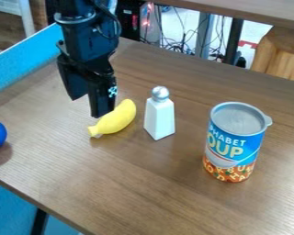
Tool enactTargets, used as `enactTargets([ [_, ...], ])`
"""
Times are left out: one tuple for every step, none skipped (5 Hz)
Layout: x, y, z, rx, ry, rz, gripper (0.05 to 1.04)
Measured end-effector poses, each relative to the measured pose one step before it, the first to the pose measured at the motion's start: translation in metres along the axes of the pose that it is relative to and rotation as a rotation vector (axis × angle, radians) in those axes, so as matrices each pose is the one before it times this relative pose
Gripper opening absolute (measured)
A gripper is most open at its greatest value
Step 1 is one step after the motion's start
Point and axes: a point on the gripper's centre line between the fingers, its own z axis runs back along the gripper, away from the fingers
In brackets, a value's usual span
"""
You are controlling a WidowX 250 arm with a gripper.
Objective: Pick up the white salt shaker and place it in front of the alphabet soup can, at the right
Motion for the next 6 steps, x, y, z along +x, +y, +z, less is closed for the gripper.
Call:
enactTargets([
  [-0.00255, -0.00087, -0.00572, -0.0092, 0.0211, 0.0009, 1.001],
  [0.00329, -0.00083, 0.00137, 0.005, -0.0125, -0.0248, 1.001],
  [0.01265, -0.00156, 0.00751, -0.0258, -0.0399, -0.0155, 1.001],
  [0.0143, -0.00165, -0.009, -0.0195, 0.0286, -0.0821, 1.001],
  [0.01659, -0.00159, -0.00582, 0.0044, -0.0013, -0.0613, 1.001],
  [0.01545, -0.00342, 0.0, 0.0556, 0.0205, -0.0634, 1.001],
])
